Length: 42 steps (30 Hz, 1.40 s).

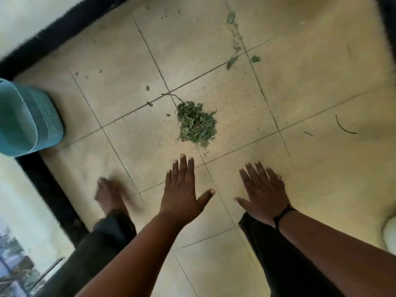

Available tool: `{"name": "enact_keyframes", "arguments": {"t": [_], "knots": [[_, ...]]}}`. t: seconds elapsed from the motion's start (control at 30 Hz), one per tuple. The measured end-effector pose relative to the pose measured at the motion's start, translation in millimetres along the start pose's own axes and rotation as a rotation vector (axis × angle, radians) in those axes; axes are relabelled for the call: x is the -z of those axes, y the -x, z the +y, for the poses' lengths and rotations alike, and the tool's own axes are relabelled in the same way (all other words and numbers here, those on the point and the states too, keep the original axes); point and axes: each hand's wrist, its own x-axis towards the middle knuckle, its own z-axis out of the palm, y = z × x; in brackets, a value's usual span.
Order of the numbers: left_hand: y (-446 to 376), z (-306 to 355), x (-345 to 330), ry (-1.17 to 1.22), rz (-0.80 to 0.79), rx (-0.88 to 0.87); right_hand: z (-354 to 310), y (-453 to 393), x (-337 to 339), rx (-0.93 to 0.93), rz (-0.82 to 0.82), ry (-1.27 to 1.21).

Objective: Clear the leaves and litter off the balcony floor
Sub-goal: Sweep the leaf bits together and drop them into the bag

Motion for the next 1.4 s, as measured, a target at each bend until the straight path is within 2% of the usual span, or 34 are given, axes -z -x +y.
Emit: {"name": "enact_keyframes", "arguments": {"t": [0.17, 0.3, 0.4, 0.53, 0.7, 0.77, 0.87, 1.03, 1.13, 1.3, 1.4], "knots": [[-6.0, 9.0, 30.4, -0.031, 0.056, -0.064, -1.4, -24.0, 9.7, -0.098, 0.059, -0.072], [-6.4, -37.7, 45.1, -0.254, 0.022, -0.245, -34.8, -66.2, -2.1, -0.179, 0.129, -0.163], [-14.3, -79.3, 60.9, -0.326, 0.061, -0.256, -70.0, -107.5, -23.3, -0.273, 0.088, -0.253], [-40.5, -100.1, 98.1, -0.189, 0.170, -0.150, -98.5, -166.7, -45.5, -0.498, -0.028, -0.376], [-38.0, -105.5, 123.8, -0.055, 0.240, -0.119, -114.2, -218.9, -44.9, -0.559, -0.095, -0.452], [-43.1, -104.8, 125.9, -0.049, 0.248, -0.120, -115.1, -225.6, -39.7, -0.503, -0.109, -0.436], [-46.5, -97.5, 129.8, -0.041, 0.225, -0.120, -109.0, -217.2, -34.2, -0.287, -0.001, -0.320], [-53.4, -90.0, 132.9, -0.031, 0.192, -0.120, -82.7, -203.0, -34.0, -0.484, 0.484, -0.413], [-54.1, -93.6, 131.7, -0.014, 0.162, -0.109, -68.6, -217.8, -30.6, -0.357, 0.493, -0.215], [-57.1, -105.4, 135.1, 0.014, 0.133, -0.059, -64.1, -281.5, -10.8, 0.062, 0.501, 0.001], [-60.5, -109.8, 135.0, 0.012, 0.125, -0.045, -66.3, -310.7, 4.0, 0.259, 0.387, 0.177]]}}
